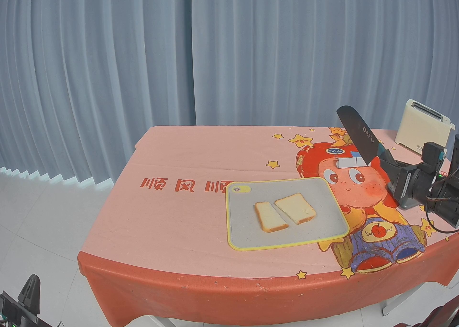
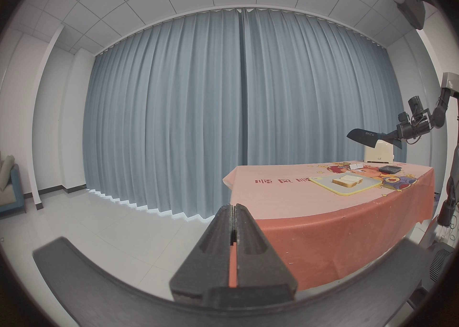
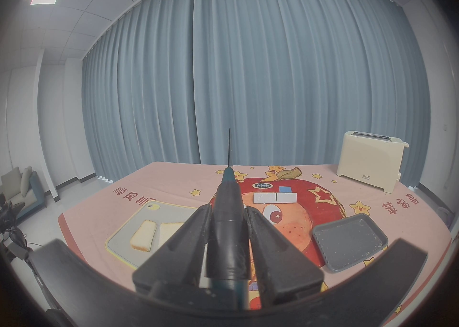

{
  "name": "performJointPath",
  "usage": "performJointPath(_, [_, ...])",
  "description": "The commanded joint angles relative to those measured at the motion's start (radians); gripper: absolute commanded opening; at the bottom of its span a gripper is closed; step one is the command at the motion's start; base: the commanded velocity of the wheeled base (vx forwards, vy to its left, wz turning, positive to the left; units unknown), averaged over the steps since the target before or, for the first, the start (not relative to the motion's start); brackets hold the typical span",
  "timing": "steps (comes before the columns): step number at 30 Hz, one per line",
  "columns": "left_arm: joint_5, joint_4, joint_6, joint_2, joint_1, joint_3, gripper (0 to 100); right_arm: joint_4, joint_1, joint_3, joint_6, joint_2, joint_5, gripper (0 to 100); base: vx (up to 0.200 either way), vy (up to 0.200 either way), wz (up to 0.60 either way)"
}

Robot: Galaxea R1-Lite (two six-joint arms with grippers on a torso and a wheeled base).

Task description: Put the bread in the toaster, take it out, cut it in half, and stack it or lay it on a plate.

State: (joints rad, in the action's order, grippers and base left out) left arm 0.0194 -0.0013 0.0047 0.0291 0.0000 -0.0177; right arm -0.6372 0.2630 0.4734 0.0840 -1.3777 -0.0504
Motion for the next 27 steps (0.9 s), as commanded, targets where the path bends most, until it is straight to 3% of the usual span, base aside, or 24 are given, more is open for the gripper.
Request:
performJointPath(1, [0.001, 0.0, 0.0, 0.002, 0.0, 0.018, 0, -0.001, -0.001, 0.001, 0.0, -0.004, 0.0, 0, 0.0, 0.0, 0.0])
performJointPath(27, [0.001, 0.0, 0.0, 0.002, 0.0, 0.018, 0, -0.002, -0.016, 0.01, 0.0, -0.049, 0.004, 0, 0.0, 0.0, 0.0])
